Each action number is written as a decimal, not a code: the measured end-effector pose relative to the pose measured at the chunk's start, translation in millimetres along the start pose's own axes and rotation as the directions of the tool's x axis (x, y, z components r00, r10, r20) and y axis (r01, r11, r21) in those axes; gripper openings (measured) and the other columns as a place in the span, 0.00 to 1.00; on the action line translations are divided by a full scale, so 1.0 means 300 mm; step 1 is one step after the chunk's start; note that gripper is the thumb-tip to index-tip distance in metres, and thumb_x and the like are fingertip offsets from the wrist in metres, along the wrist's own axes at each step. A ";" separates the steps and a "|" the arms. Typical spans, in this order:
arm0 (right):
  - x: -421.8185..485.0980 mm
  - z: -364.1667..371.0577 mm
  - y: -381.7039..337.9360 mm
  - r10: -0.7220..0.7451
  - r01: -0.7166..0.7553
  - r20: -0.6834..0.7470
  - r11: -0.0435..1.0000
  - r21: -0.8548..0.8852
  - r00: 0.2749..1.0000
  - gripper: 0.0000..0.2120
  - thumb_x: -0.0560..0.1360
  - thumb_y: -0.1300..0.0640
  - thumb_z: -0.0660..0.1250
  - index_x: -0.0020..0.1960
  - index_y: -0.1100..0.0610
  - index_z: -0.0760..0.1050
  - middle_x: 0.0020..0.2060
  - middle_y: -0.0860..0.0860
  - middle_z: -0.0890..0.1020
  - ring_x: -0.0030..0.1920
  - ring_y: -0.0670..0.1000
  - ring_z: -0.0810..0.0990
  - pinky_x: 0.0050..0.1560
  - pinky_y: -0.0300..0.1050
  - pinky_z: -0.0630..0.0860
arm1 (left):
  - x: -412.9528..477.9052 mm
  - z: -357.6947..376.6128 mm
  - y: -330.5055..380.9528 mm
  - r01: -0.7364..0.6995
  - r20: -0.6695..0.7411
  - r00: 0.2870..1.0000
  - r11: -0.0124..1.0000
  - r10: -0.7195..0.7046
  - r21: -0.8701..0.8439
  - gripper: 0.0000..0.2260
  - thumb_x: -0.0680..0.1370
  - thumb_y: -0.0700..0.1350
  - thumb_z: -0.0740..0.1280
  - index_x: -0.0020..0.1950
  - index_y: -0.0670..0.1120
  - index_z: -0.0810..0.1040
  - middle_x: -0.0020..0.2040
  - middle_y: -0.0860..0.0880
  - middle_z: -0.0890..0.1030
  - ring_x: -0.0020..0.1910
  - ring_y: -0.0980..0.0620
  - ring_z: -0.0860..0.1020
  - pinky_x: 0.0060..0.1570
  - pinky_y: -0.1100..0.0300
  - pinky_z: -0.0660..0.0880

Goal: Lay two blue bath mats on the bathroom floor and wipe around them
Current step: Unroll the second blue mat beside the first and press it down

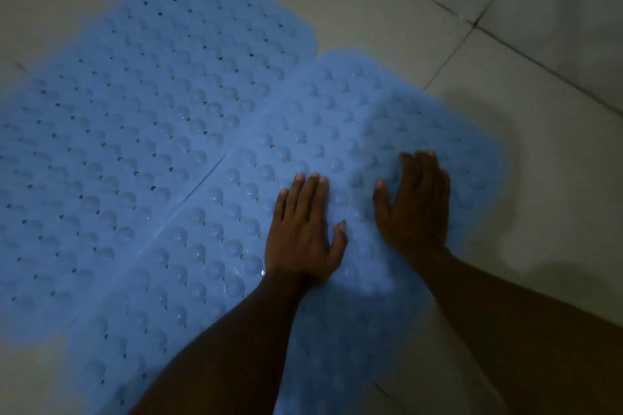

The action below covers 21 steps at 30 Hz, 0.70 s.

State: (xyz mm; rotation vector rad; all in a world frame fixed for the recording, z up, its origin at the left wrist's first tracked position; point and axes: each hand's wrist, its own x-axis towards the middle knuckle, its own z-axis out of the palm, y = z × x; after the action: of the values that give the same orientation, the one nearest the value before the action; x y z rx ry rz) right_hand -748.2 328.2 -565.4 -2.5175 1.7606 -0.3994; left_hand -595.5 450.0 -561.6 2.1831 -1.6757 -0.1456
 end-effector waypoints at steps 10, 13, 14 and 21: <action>-0.018 -0.021 -0.024 0.072 -0.071 0.001 0.996 -0.044 0.997 0.28 0.78 0.45 0.58 0.74 0.58 0.66 0.69 0.59 0.71 0.74 0.63 0.65 0.74 0.61 0.60 | 0.005 0.003 0.000 0.029 0.011 1.000 0.999 -0.029 -0.039 0.33 0.78 0.55 0.62 0.77 0.36 0.66 0.77 0.39 0.67 0.80 0.40 0.61 0.78 0.43 0.57; -0.013 -0.023 -0.022 0.091 -0.090 0.017 0.994 -0.058 0.996 0.30 0.78 0.44 0.57 0.76 0.57 0.64 0.71 0.58 0.70 0.75 0.62 0.64 0.75 0.60 0.59 | 0.007 0.010 -0.003 0.031 0.019 0.999 1.000 -0.031 -0.005 0.33 0.78 0.55 0.62 0.78 0.37 0.66 0.77 0.39 0.67 0.80 0.40 0.60 0.78 0.43 0.57; -0.013 -0.024 -0.023 0.092 -0.090 0.032 0.994 -0.061 0.995 0.31 0.78 0.44 0.57 0.77 0.57 0.64 0.71 0.58 0.70 0.75 0.61 0.64 0.75 0.60 0.59 | 0.006 0.010 -0.003 0.028 0.021 0.999 1.000 -0.028 0.003 0.34 0.78 0.56 0.62 0.78 0.37 0.66 0.77 0.39 0.67 0.80 0.41 0.60 0.78 0.43 0.57; 0.004 -0.026 -0.011 0.075 -0.072 0.045 0.996 -0.053 0.996 0.30 0.76 0.45 0.59 0.75 0.55 0.67 0.70 0.56 0.72 0.73 0.61 0.65 0.72 0.60 0.60 | 0.008 0.009 -0.006 0.030 0.023 0.999 0.999 -0.030 0.017 0.33 0.77 0.55 0.64 0.77 0.37 0.67 0.77 0.39 0.67 0.80 0.40 0.61 0.76 0.41 0.60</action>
State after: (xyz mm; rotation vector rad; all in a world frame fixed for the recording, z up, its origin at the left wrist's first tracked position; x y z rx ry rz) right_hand -746.6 329.1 -557.0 -2.4647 1.8630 -0.2922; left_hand -593.8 447.4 -564.3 2.2279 -1.6635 -0.1666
